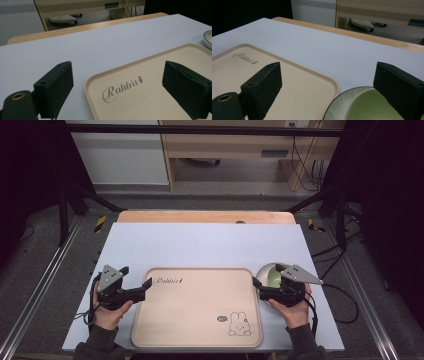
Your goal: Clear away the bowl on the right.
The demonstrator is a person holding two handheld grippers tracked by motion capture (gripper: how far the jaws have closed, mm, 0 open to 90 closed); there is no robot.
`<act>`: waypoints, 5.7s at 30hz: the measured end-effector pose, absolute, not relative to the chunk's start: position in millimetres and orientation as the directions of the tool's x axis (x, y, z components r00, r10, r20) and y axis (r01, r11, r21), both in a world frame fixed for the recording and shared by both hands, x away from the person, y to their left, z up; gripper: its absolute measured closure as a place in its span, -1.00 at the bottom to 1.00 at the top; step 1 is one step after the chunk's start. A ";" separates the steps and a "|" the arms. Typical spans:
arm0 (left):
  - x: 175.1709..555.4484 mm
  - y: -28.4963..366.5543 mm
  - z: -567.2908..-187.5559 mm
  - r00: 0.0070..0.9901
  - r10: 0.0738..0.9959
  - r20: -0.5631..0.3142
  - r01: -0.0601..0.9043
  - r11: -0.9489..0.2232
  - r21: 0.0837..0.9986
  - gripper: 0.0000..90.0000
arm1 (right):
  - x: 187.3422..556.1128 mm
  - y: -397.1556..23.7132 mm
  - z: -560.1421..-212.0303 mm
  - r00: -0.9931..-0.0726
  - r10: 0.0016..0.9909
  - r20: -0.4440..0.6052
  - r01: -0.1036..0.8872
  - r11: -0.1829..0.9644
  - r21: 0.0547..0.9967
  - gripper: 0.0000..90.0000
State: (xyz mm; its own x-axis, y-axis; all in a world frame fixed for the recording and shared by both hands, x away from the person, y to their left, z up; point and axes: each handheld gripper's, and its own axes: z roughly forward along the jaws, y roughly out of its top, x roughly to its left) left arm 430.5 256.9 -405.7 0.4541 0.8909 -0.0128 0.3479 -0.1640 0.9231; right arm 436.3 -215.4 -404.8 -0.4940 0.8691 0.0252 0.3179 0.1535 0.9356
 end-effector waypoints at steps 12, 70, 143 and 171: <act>428.7 255.6 -405.1 0.462 0.887 -0.008 0.340 -0.169 0.925 -0.78 | 435.5 -219.0 -400.1 -0.471 0.882 0.017 0.318 0.152 0.936 -0.81; 430.1 253.6 -408.6 0.466 0.885 -0.010 0.353 -0.176 0.919 -0.78 | 447.2 -287.5 -414.5 -0.176 0.982 0.061 0.512 0.039 0.858 -0.51; 432.8 251.1 -413.2 0.471 0.882 -0.006 0.369 -0.191 0.910 -0.78 | 482.7 -309.2 -443.3 -0.038 0.984 0.174 0.814 -0.071 0.576 0.82; 432.2 250.8 -412.6 0.474 0.880 -0.006 0.367 -0.192 0.910 -0.77 | 482.2 -304.7 -436.3 -0.045 0.983 0.176 0.804 -0.069 0.590 0.87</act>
